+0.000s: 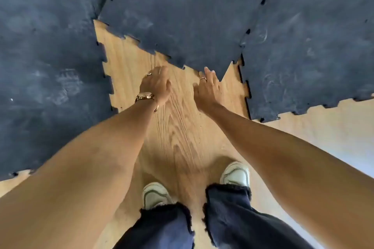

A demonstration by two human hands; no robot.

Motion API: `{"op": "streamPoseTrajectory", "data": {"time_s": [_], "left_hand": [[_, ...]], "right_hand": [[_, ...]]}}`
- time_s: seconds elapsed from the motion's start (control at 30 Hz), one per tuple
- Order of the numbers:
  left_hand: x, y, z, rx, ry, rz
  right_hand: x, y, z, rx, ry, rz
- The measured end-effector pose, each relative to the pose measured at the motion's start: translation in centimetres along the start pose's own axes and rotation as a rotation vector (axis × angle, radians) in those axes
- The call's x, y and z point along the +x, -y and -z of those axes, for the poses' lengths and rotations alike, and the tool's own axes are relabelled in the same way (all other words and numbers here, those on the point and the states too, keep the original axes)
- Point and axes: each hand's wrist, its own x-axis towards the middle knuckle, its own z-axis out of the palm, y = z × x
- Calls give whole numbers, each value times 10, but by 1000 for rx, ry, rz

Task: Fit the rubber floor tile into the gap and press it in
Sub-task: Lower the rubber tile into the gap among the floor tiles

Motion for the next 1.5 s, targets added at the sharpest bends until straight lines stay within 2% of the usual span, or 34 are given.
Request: {"op": "streamPoseTrajectory", "data": {"time_s": [0.1,0.2,0.37,0.5,0.63,0.67,0.73,0.8,0.87,1.0,1.13,1.3,1.4,1.47,1.5], "left_hand": [[55,7,-25,76,-133,-24],[116,6,-37,147,-231,-80],[203,15,-37,203,-411,-36],[220,21,-46,282,-477,-76],[241,40,-16,225,-530,-155],[251,49,-3,198,-593,-118],[268,71,20,80,-680,122],[278,88,32,-58,-667,387],[282,94,33,-72,-612,489],[284,93,33,-22,-607,468],[276,92,37,45,-608,446],[252,115,73,490,-506,240],[233,123,82,626,-418,192],[214,126,64,564,-345,240],[199,130,50,512,-330,259]], "right_hand": [[53,-7,-25,-146,-155,63],[107,-8,-37,-183,-261,67],[153,-12,-53,-290,-469,65],[160,-15,-61,-307,-518,70],[155,-12,-56,-298,-515,79],[154,-12,-55,-292,-530,81],[155,-12,-53,-263,-540,83],[154,-12,-53,-247,-533,94],[153,-13,-53,-205,-541,116],[150,-13,-51,-106,-600,112],[153,-13,-55,-166,-622,-47],[148,-11,-56,-150,-684,-200],[132,-15,-59,103,-745,-490],[119,-20,-60,296,-714,-652],[111,-23,-59,341,-698,-675]]}}
